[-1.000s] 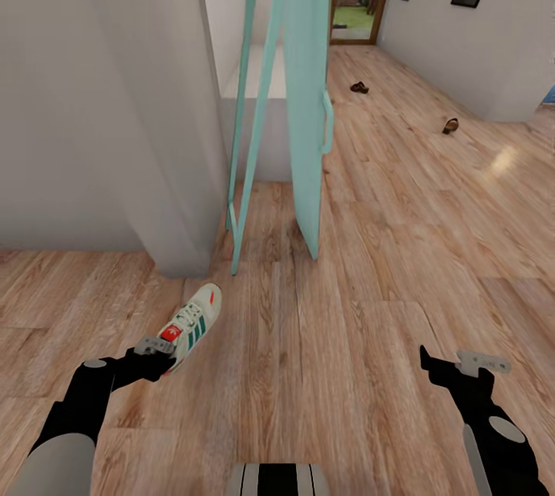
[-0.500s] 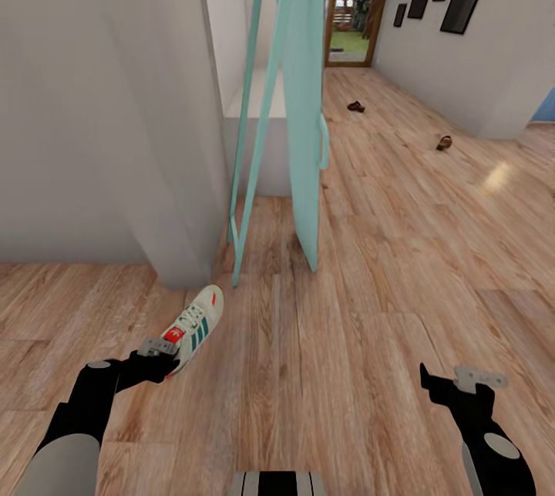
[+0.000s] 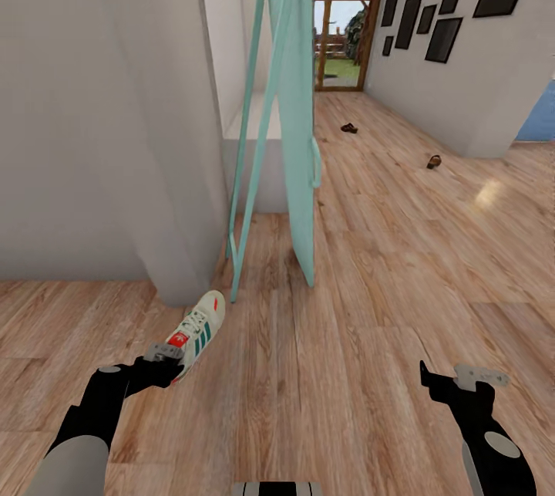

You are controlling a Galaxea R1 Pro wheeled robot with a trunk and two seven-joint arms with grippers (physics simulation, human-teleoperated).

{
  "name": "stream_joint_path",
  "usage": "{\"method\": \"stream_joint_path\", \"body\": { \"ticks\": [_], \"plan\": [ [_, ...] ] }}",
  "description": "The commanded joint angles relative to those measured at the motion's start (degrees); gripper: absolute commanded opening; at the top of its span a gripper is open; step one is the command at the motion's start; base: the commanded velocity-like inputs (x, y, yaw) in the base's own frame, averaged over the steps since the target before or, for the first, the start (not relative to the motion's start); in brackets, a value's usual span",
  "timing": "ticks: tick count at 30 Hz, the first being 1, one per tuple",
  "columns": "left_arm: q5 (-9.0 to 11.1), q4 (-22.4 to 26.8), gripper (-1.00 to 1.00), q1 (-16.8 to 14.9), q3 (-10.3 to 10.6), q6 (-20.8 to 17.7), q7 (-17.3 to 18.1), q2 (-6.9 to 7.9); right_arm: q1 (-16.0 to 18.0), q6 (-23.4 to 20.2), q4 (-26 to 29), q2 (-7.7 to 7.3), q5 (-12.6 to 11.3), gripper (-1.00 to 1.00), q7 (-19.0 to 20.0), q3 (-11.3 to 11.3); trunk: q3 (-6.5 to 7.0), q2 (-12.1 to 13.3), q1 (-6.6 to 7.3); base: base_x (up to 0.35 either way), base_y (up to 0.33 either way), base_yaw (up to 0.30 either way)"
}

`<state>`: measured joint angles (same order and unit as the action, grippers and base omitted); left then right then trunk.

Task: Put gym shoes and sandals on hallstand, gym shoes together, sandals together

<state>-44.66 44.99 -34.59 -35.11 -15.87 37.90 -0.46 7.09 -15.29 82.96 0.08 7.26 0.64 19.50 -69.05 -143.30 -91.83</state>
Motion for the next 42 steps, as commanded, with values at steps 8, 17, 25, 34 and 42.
{"method": "stream_joint_path", "body": {
  "ticks": [8,17,25,34,42],
  "plan": [
    [-0.3,0.1,-1.0,0.0,-0.2,-0.3,0.4,-0.06,0.0,-0.4,0.0,0.01,0.6,1.0,0.1,0.0,2.37,0.9,0.6,0.0,0.0,-0.064],
    [-0.3,0.1,-1.0,0.0,-0.2,-0.3,0.4,-0.07,0.0,-0.4,0.0,0.01,0.6,1.0,0.1,0.0,4.79,4.5,2.58,0.0,0.0,-0.064],
    [-0.2,0.1,-1.0,0.0,-0.2,-0.2,0.4,-0.16,0.0,-0.4,0.0,0.01,0.6,1.0,0.1,-0.1,5.87,5.3,3.02,0.0,0.0,-0.064],
    [-0.3,0.1,-1.0,0.0,-0.2,0.0,0.4,-1.04,0.0,-0.6,0.0,0.04,0.6,1.0,0.1,0.0,6.67,5.3,3.02,0.0,-0.004,-0.064],
    [-0.5,0.1,-1.0,0.8,-0.1,0.2,0.4,-1.9,0.0,-0.7,0.3,0.11,0.4,1.0,0.0,-0.1,7.35,5.3,3.02,0.0,-0.213,-0.087]
  ]
}}
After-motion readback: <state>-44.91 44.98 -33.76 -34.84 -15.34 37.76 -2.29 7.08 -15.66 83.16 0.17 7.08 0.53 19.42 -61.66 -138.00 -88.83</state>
